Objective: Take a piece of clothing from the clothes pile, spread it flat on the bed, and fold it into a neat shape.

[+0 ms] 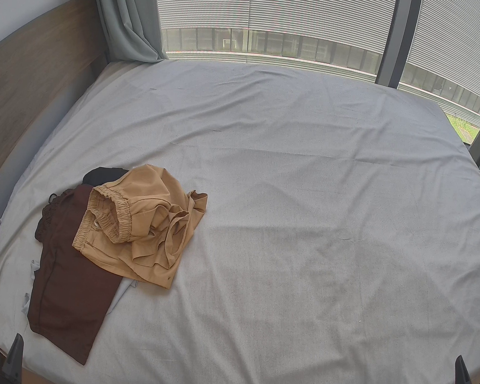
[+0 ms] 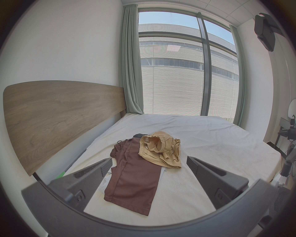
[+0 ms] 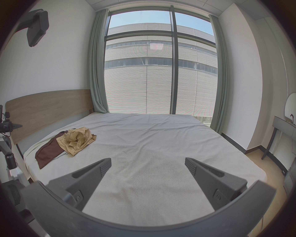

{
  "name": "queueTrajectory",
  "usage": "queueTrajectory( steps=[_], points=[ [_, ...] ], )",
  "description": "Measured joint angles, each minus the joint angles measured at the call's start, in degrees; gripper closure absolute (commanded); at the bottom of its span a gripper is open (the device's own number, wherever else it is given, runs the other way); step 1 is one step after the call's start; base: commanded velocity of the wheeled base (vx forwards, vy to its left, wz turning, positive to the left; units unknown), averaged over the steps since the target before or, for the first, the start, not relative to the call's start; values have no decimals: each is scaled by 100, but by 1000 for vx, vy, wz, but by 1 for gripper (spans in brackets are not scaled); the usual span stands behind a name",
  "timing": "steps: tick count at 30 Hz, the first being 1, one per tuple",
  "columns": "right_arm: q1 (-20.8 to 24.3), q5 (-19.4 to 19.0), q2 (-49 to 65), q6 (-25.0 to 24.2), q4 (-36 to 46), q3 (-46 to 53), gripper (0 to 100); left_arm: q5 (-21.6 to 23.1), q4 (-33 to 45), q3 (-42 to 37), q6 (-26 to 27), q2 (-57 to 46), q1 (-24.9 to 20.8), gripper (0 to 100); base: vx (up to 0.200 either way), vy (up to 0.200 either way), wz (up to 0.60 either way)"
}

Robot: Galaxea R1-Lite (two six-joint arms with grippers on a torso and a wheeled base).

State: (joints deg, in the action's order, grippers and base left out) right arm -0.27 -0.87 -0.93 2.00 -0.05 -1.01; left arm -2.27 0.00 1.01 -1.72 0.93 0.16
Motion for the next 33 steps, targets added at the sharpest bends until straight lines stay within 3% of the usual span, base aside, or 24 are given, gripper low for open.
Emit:
queueTrajectory(
  steps=[13, 23, 33],
  points=[
    [0, 2, 0, -23, -2, 0, 0, -71, -446, 332, -11, 72, -9, 0, 0, 0, 0],
    [0, 0, 0, -37, -2, 0, 0, -117, -837, 874, -9, 808, -205, 0, 0, 0, 0],
    [2, 0, 0, -39, -2, 0, 0, -95, -834, 816, -143, 1538, -484, 0, 0, 0, 0]
  ],
)
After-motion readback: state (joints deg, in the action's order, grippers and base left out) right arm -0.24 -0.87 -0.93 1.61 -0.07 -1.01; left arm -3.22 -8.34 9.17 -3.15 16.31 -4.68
